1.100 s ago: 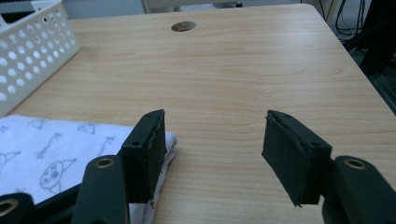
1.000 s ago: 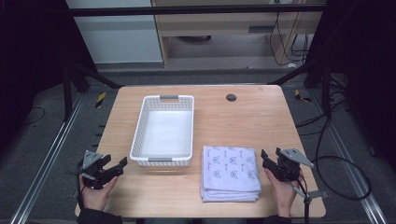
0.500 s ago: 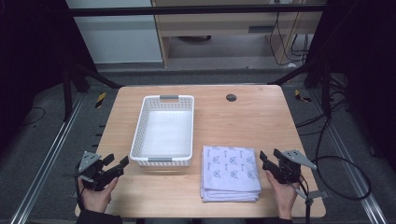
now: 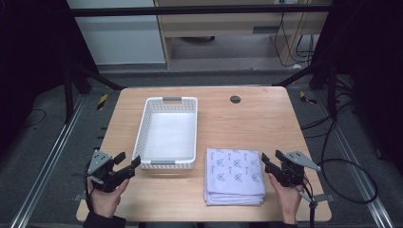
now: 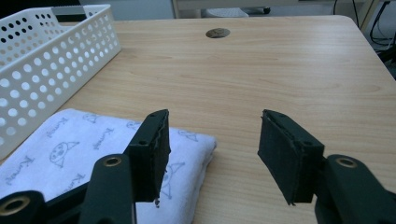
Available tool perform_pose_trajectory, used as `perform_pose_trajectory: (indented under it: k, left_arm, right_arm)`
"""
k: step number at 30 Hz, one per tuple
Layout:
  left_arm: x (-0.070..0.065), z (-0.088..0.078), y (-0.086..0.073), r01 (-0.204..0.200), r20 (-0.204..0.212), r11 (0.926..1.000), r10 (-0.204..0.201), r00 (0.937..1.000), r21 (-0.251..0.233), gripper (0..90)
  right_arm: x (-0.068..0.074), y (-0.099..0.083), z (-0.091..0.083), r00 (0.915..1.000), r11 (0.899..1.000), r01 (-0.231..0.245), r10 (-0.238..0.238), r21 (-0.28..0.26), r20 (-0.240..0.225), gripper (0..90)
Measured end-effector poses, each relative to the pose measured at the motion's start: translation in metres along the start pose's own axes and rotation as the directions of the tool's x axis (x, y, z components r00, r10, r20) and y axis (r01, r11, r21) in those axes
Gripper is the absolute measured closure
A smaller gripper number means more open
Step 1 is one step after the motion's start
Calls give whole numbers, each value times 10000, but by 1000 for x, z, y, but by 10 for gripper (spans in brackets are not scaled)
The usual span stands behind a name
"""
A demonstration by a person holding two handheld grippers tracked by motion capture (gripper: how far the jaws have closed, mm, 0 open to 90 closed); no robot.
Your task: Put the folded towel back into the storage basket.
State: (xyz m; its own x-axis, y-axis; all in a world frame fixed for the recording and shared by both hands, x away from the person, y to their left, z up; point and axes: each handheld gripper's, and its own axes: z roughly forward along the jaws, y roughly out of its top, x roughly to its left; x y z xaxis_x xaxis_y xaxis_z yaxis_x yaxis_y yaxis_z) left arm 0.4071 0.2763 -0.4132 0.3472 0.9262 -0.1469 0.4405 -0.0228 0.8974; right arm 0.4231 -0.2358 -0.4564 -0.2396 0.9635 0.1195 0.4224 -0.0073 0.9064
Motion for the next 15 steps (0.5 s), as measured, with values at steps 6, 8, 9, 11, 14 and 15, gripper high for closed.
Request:
perform_pose_trajectory:
  k: [6,8,9,11,14,15]
  left_arm:
    - [-10,4,11,-152,77,9999,152,9999,-62,349]
    - [-15,7,15,-202,124,9998,203,9997,-90,348]
    - [-17,8,17,-237,135,9997,239,9996,-115,347]
    - [-24,11,21,-351,159,9992,354,9992,-172,343]
    - [-35,16,27,-512,302,9983,520,9982,-273,341]
    - [-38,17,29,-578,371,9979,589,9976,-287,339]
  right_arm:
    - [4,8,2,9997,9999,115,-114,64,-204,419]
    - [6,10,3,9996,9999,161,-159,64,-228,413]
    - [6,10,4,9995,9998,171,-169,86,-274,411]
    - [6,12,6,9994,9998,190,-188,57,-275,404]
    - [6,15,8,9993,9996,233,-229,130,-300,395]
    - [6,15,8,9992,9996,247,-242,161,-315,393]
